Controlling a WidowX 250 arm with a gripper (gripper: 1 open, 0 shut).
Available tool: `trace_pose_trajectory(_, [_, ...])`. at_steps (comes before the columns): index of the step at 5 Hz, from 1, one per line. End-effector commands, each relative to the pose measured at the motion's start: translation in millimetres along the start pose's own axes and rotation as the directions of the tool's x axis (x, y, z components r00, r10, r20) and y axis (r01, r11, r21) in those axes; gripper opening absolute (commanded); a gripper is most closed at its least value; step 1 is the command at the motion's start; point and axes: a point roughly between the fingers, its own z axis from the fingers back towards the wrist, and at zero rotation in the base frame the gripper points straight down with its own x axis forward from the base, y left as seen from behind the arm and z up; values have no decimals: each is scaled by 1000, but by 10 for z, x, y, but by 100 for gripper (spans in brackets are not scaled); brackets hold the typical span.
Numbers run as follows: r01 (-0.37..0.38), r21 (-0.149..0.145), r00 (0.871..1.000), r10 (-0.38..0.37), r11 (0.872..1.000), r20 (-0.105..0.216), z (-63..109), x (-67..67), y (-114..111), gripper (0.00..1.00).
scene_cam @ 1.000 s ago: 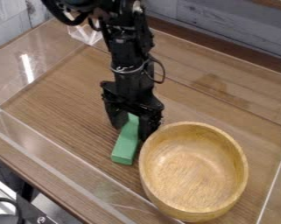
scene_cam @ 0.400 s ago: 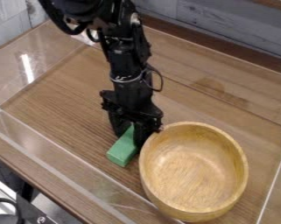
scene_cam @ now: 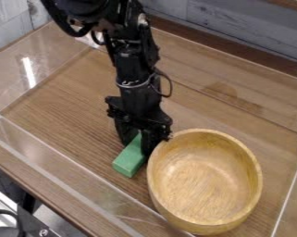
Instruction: Put the green block in the brown bowl
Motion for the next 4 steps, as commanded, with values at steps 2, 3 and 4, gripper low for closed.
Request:
trace_pose_trajectory(2, [-5,-12,1000,5,1000,-19,2,-42,1,0])
trace_pose_trajectory(3, [-9,-18,999,9,1000,-33,-7,-65,-7,0])
trace_pose_trajectory(4, [-13,-23,999,12,1000,-45,-11,-86,-14,0])
